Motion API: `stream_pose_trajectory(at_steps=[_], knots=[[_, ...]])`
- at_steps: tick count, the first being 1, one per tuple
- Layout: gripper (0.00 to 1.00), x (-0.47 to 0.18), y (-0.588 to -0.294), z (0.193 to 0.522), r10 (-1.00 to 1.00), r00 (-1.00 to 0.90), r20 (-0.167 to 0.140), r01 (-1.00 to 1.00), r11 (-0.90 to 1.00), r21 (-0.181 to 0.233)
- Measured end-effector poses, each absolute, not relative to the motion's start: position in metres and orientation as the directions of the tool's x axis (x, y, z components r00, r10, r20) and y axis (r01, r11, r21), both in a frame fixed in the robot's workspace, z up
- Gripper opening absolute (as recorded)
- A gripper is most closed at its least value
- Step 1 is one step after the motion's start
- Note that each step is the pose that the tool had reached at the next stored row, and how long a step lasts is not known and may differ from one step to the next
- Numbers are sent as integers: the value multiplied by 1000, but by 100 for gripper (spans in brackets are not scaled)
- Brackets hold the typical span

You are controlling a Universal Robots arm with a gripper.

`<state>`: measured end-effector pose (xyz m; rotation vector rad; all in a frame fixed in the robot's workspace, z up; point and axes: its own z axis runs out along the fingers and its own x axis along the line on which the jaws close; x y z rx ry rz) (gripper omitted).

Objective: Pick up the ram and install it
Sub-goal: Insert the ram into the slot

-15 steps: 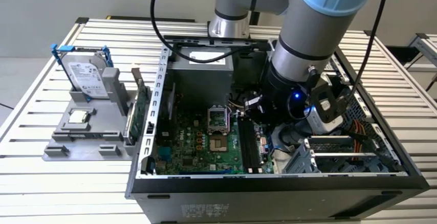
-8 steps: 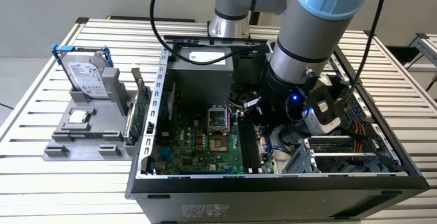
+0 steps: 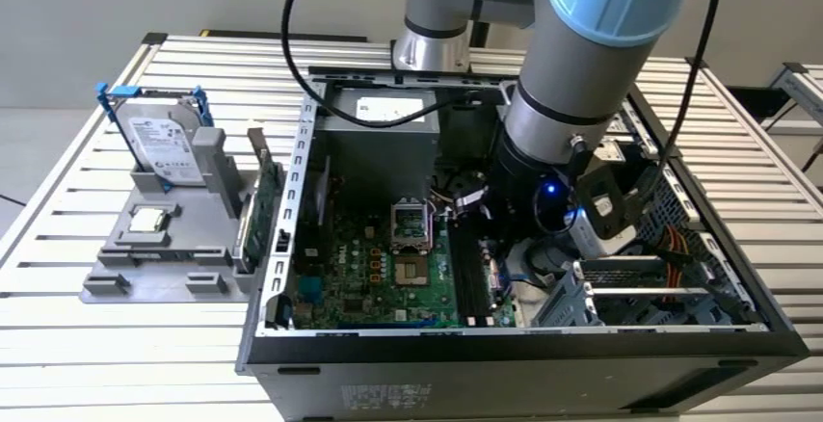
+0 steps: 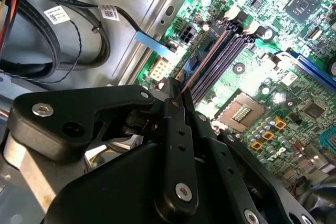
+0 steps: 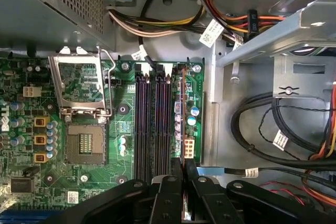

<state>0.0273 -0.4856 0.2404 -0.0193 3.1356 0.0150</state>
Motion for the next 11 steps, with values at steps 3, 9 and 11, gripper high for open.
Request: stream_pose_trajectory(at_steps=[3,9,11], knots=[[0,27,-486,238,-13,-1000,-6,-13,1000,9],[0,25,-486,236,-14,-1000,-6,-14,1000,8],[0,25,-486,235,-15,-1000,-6,-15,1000,8]])
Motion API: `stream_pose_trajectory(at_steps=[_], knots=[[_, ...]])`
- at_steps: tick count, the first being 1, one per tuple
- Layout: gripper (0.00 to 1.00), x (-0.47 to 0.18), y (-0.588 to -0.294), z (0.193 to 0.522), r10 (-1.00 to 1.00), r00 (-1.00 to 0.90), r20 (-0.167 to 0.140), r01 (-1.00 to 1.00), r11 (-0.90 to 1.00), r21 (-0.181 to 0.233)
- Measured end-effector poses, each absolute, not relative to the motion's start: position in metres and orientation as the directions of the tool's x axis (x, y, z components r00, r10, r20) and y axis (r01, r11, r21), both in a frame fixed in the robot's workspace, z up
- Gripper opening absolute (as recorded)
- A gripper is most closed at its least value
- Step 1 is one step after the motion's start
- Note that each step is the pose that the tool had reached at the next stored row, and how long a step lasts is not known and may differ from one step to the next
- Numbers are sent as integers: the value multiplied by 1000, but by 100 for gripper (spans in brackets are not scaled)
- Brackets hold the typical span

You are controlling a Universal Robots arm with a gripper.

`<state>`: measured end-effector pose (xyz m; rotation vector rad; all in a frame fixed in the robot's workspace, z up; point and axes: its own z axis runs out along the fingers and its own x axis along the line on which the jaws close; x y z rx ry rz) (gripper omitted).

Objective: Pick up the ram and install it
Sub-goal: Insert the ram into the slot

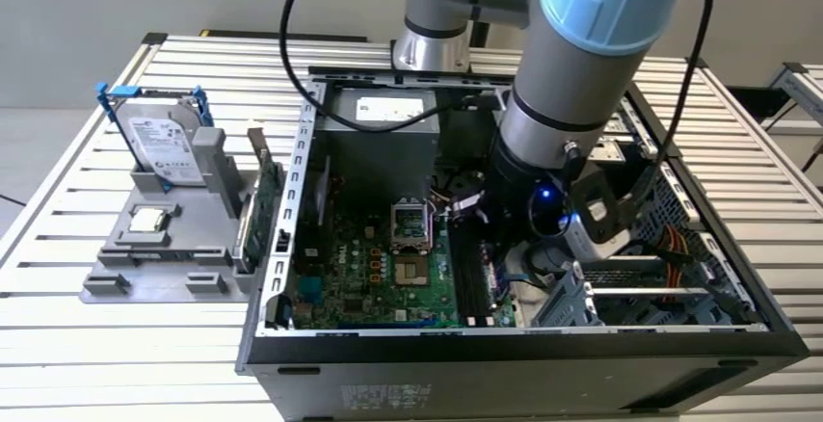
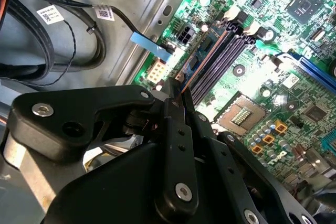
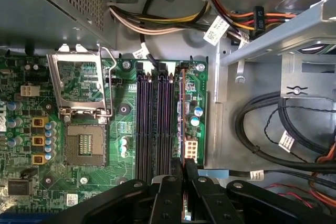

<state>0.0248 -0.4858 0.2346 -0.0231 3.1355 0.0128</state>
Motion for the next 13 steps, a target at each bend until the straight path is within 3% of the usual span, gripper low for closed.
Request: stream_pose_trajectory(at_steps=[13], knots=[[0,22,-489,230,-20,-1000,-6,-20,1000,8]])
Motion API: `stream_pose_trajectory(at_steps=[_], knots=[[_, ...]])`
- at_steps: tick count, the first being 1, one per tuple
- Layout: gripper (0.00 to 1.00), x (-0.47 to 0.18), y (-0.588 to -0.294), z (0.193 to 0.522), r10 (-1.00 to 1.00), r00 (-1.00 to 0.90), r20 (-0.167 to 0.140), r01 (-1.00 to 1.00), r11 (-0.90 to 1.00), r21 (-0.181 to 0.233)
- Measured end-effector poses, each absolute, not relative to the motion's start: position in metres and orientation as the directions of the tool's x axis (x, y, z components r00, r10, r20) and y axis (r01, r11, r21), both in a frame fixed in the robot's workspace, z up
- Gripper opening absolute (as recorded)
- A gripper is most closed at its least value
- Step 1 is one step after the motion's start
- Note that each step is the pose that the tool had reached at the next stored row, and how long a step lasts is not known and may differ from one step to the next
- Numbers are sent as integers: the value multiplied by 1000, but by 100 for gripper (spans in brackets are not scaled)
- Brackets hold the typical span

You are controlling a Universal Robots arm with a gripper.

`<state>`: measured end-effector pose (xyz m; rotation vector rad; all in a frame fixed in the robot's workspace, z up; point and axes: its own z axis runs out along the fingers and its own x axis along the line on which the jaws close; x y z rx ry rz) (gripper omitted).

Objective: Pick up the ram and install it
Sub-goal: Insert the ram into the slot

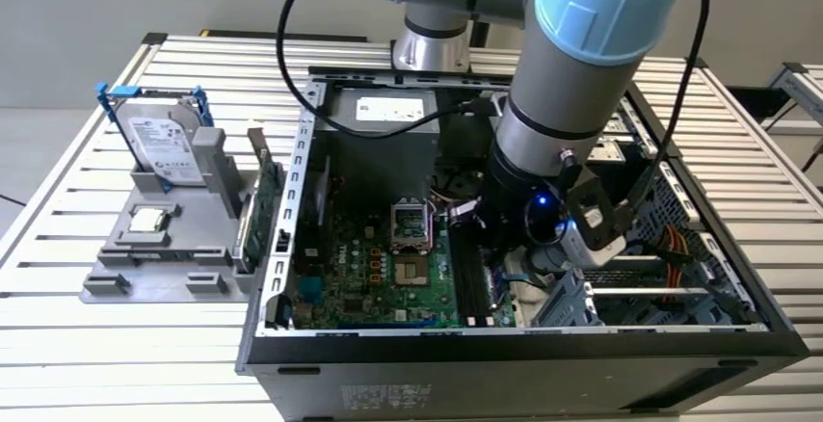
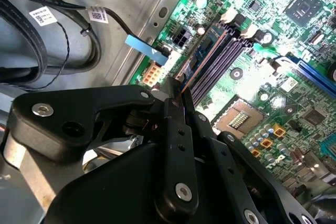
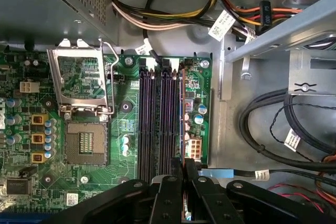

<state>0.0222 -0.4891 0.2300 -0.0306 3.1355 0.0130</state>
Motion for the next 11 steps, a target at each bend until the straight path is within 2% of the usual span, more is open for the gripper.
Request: stream_pose_trajectory(at_steps=[11], knots=[[0,21,-490,224,-21,-1000,-6,-21,1000,8]])
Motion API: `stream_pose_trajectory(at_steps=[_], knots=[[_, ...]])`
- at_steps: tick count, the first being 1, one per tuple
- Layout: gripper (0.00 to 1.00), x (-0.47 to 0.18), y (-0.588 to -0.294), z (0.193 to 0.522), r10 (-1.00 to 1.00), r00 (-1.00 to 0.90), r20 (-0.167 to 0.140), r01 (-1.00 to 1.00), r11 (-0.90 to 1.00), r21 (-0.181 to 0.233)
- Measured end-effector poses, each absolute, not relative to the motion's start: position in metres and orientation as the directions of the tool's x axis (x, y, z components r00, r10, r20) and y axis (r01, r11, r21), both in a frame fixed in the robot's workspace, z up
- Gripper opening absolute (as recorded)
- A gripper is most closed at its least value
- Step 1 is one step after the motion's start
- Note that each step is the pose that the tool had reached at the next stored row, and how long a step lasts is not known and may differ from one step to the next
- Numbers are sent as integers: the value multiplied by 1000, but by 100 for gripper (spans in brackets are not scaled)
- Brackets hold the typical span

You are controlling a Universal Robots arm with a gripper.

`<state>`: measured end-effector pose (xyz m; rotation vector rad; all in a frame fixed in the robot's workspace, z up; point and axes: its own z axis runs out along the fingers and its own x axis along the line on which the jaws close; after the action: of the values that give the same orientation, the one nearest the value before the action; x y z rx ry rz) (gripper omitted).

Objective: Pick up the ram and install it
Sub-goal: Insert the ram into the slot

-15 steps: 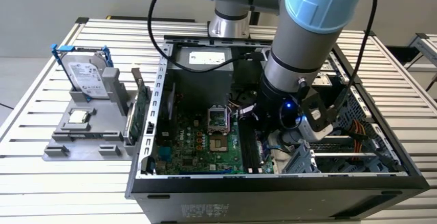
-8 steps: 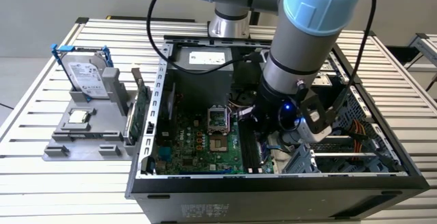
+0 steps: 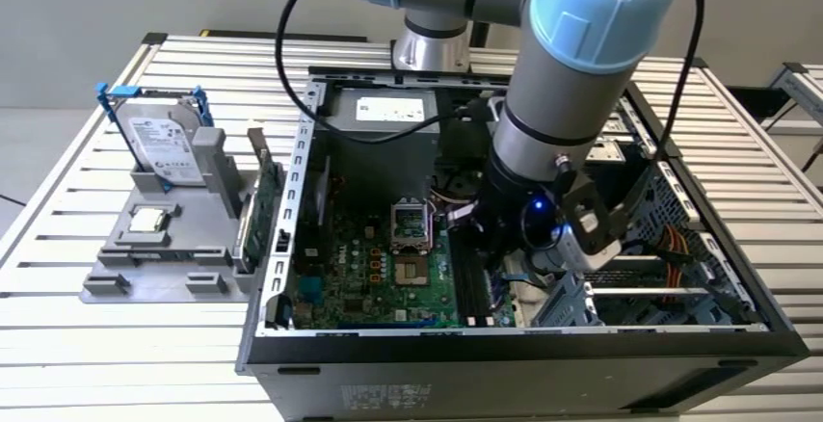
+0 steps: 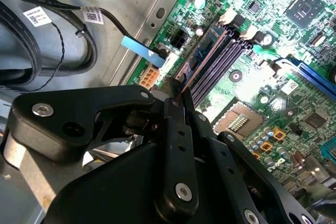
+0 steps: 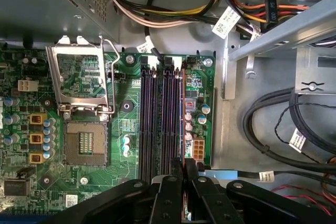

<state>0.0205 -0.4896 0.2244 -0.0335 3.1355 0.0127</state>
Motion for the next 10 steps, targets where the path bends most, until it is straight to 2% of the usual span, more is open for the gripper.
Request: stream_pose_trajectory(at_steps=[10], knots=[[0,19,-490,222,-24,-1000,-6,-24,1000,8]])
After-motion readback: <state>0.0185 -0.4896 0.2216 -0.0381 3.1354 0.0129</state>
